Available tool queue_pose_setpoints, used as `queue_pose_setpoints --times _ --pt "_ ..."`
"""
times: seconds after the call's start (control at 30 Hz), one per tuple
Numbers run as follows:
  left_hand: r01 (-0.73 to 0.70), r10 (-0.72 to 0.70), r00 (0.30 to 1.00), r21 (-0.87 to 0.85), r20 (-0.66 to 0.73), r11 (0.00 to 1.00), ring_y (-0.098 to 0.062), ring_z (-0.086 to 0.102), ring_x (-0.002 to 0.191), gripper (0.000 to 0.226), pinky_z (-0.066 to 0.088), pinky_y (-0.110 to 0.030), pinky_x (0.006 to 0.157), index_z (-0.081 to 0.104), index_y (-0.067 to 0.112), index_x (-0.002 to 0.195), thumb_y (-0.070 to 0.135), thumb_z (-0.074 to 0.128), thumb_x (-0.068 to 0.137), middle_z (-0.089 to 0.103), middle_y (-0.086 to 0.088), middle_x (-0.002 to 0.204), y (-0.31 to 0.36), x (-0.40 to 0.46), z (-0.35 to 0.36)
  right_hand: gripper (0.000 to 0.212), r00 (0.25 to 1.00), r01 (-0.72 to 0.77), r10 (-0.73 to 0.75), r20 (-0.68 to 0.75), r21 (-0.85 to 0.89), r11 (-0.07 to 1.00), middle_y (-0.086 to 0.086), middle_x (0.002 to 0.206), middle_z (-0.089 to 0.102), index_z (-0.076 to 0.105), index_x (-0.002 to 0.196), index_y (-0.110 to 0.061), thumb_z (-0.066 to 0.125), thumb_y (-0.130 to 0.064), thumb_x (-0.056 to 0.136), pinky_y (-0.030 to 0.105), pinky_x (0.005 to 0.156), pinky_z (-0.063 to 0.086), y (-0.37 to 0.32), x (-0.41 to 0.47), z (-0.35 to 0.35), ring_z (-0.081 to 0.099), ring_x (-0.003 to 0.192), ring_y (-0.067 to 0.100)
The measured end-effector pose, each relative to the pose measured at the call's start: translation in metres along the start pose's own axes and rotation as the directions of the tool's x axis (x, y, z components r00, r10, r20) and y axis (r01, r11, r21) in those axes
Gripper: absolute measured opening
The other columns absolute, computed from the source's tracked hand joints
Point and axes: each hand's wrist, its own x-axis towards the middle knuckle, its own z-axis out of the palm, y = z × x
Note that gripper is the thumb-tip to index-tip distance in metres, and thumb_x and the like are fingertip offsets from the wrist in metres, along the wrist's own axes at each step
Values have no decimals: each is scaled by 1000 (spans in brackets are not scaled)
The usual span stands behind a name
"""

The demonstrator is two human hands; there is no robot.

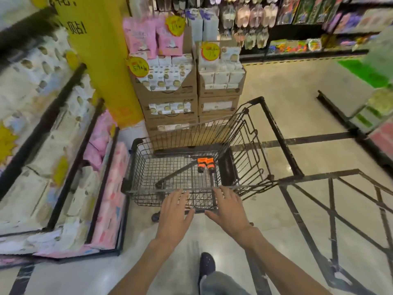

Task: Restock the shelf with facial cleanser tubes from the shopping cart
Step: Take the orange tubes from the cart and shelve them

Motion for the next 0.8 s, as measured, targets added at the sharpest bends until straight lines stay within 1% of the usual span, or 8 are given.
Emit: queue_pose_setpoints --times 0.1,0.2,0.27,0.37,0.5,0.6,0.7,0.8 --pt "6 -6 1000 3 27 1000 -18 22 152 59 20 -43 126 34 26 156 52 44 104 31 3 163 -3 53 -4 83 1000 -15 15 -2 12 1000 7 153 43 37 154 -20 64 -64 88 50 119 33 7 50 -4 39 144 30" --pt "10 -10 998 -1 64 1000 -19 22 152 61 19 -43 127 32 26 157 52 44 104 31 2 163 -8 97 -3 82 999 -38 37 29 29 999 5 150 45 36 154 -21 66 -61 88 49 118 34 14 89 -2 40 142 29" --pt "12 -12 994 0 109 1000 -17 21 153 63 20 -44 127 28 28 158 54 42 103 28 4 164 -12 127 0 83 997 -53 51 49 31 998 7 152 44 36 154 -20 67 -59 88 48 119 34 18 115 2 40 143 29" --pt "31 -30 983 -7 181 999 -16 14 155 62 13 -43 128 24 30 160 52 41 104 22 5 167 -24 174 12 83 991 -98 95 96 29 995 7 158 38 31 156 -21 64 -60 90 46 121 30 24 157 10 35 147 28" --pt "47 -28 965 -66 262 997 -15 20 154 62 24 -44 126 25 31 158 51 43 103 26 6 165 -47 237 37 85 975 -171 164 152 31 985 4 160 33 23 159 -25 60 -63 91 43 122 26 35 212 28 30 149 25" --pt "90 -54 944 -96 325 991 -16 15 156 63 16 -41 128 24 29 160 49 45 104 21 4 168 -60 275 52 85 955 -227 216 202 33 973 3 158 37 24 159 -25 59 -64 91 43 121 31 43 243 44 34 147 25" --pt "91 -32 922 -136 387 986 -17 12 156 62 9 -35 125 22 28 160 46 43 105 19 5 168 -72 314 68 84 940 -272 259 220 28 962 2 154 41 28 156 -24 59 -64 90 43 118 36 54 271 63 39 144 23" --pt "141 -63 882 -134 467 981 -23 16 156 62 17 -45 127 26 27 159 50 43 105 24 1 167 -92 352 100 80 917 -324 306 257 26 946 4 148 47 35 152 -21 61 -63 89 44 113 42 69 294 87 46 138 26"
